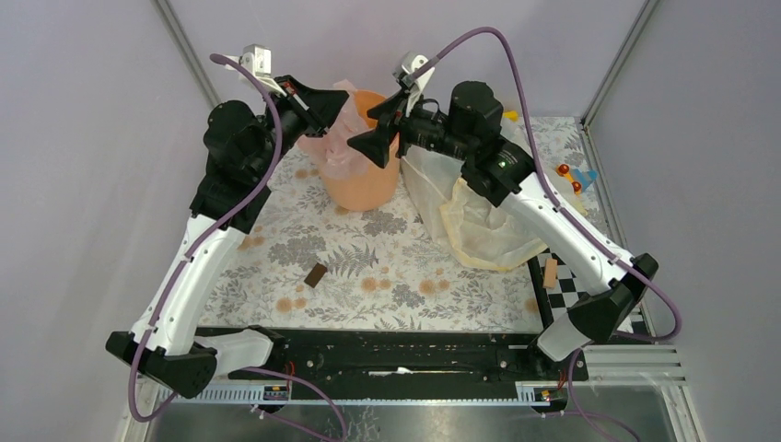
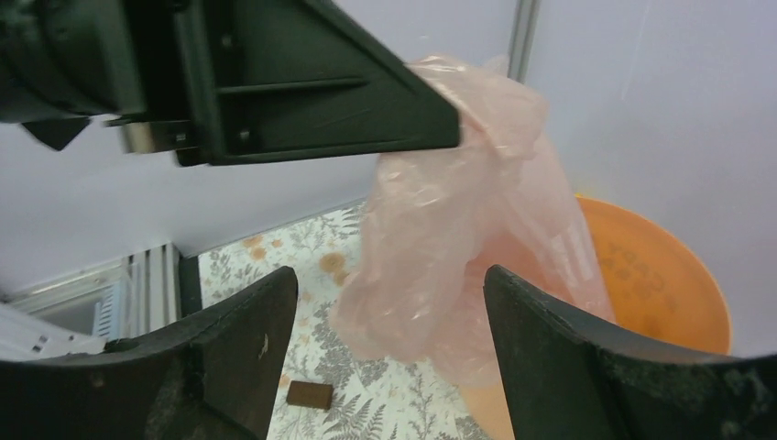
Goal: Put the trash bags into the trash bin
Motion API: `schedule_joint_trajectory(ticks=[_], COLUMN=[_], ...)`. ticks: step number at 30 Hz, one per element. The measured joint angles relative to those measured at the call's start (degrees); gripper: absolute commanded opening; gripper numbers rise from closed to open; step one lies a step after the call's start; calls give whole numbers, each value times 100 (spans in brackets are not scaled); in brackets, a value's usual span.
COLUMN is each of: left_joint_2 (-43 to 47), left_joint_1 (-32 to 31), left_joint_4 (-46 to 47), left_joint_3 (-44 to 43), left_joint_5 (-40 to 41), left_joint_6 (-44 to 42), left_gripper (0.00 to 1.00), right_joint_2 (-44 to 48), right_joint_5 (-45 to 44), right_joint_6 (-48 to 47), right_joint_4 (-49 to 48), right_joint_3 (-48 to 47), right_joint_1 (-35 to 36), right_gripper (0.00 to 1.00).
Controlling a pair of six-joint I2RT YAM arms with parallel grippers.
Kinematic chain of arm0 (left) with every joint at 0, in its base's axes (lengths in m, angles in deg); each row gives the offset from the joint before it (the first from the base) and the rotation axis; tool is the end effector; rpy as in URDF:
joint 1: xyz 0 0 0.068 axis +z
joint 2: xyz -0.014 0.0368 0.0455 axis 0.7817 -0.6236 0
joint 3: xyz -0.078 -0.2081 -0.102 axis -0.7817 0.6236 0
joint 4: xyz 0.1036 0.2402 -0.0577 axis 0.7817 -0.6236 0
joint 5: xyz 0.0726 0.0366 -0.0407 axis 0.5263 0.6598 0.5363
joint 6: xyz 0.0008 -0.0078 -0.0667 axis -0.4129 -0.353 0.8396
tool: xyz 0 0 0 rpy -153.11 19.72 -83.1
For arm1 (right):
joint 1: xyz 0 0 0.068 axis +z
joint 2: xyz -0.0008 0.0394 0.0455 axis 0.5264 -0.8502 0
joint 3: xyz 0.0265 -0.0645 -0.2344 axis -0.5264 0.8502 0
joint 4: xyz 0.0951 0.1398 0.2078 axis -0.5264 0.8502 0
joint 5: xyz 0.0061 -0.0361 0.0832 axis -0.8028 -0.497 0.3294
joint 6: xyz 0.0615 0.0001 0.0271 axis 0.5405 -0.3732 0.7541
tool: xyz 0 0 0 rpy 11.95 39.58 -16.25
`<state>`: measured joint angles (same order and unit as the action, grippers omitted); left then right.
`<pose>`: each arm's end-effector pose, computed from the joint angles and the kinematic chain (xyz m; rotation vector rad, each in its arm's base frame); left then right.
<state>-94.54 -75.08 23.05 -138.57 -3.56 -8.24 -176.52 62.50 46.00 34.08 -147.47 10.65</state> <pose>0.2545 -0.1211 0.4872 0.0079 1.4755 -0.9455 0.2609 0.2696 0.4710 -0.8845 1.2343 0.9199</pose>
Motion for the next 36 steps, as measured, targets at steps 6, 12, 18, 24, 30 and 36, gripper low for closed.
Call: schedule_joint_trajectory(ticks=[6, 12, 18, 24, 30, 36], left_joint_2=[83, 173, 710, 1283, 1167, 619], left_joint_1=[0, 0, 0, 0, 35, 160], left_joint_4=[173, 164, -201, -376, -365, -380], left_joint_3=[11, 13, 319, 922, 1591, 1954], left_joint_5=[-254, -411, 323, 1493, 2083, 2013], left_joint_6=[199, 136, -249, -498, -529, -431], left_gripper=[0, 76, 73, 53, 63, 32], right_joint_2=[-334, -369, -114, 162, 448, 901], right_joint_5=[-262, -1014, -2310, -2723, -2741, -2732], right_joint_6=[129, 424, 590, 723, 737, 693], right_joint_4=[-107, -269, -304, -369, -404, -378], right_joint_3=[-205, -52, 352, 798, 1187, 1591], right_joint_1=[24, 42, 15, -136, -188, -188], right_gripper=[32, 0, 0, 0, 0, 0])
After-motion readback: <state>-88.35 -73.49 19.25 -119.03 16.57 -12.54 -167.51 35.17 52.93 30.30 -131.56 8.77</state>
